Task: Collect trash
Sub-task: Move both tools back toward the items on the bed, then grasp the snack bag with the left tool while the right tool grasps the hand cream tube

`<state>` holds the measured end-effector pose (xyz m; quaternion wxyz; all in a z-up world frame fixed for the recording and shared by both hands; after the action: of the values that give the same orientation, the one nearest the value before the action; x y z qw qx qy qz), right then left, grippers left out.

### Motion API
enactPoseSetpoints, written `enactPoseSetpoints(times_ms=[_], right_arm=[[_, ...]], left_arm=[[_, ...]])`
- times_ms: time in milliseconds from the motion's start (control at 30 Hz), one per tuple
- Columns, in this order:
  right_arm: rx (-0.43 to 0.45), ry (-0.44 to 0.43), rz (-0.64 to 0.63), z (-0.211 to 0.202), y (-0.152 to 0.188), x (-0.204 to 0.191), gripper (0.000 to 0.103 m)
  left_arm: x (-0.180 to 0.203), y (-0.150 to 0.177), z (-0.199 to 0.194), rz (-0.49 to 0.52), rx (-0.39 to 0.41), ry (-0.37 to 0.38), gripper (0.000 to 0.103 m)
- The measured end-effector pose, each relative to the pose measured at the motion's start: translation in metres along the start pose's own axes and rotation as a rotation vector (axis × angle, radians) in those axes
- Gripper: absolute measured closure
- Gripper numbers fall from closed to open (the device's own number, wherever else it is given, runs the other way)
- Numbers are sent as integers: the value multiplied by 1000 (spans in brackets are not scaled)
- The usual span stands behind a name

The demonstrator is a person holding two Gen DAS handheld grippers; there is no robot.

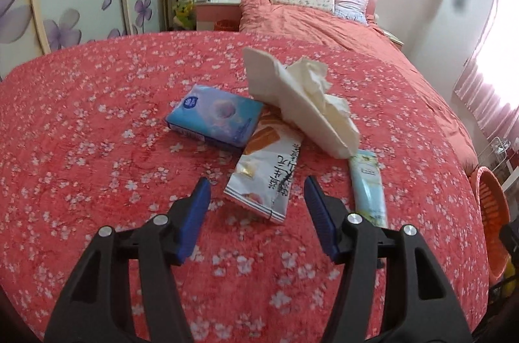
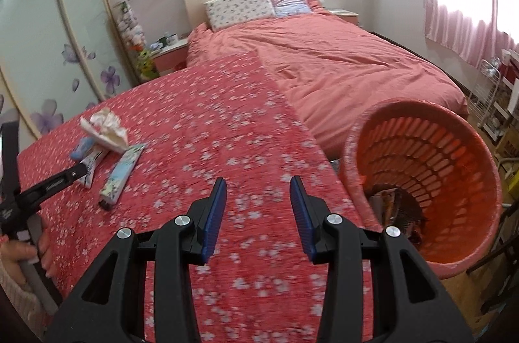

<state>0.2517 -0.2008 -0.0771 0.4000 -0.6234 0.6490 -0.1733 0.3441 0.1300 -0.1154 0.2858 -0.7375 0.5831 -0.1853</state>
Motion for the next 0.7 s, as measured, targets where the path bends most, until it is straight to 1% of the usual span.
enactPoseSetpoints(times_ms=[133, 267, 367, 433, 500, 533, 600, 667, 700], right_arm=[[-17, -9, -14, 7, 2, -7, 62], [-33, -15, -23, 13, 5, -13, 62], [-44, -17, -29, 17, 8, -14, 62], [-49, -16, -32, 18, 9, -16, 62], [-53, -16, -35, 20, 11, -17, 62], [-55, -16, -37, 20, 11, -18, 62], [-57, -16, -40, 20, 11, -19, 62], [-58, -16, -42, 20, 11, -20, 62], [-58, -16, -43, 20, 11, -21, 62]], left_arm=[[-1, 0, 13, -2, -28, 2, 44], [3, -5, 18, 2, -27, 22, 45], [11, -5, 18, 8, -31, 40, 52], [16, -7, 19, 16, -31, 41, 63], [21, -8, 20, 20, -34, 49, 67], [22, -8, 20, 19, -36, 56, 72], [25, -8, 19, 23, -36, 65, 75], [27, -7, 19, 31, -33, 73, 88], [28, -5, 19, 33, -35, 79, 92]])
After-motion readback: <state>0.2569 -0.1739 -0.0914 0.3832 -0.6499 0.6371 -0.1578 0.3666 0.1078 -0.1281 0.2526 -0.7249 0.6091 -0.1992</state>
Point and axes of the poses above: each gripper's, at about its wrist camera, not at the fingertips, and z roughly the way its jaws point, x to its right, y to its underside, the point moved 7 cm from there along z, roughly the way its jaws point, and after that the axes turned 14 degrees about -y, right-handed, at the moved point
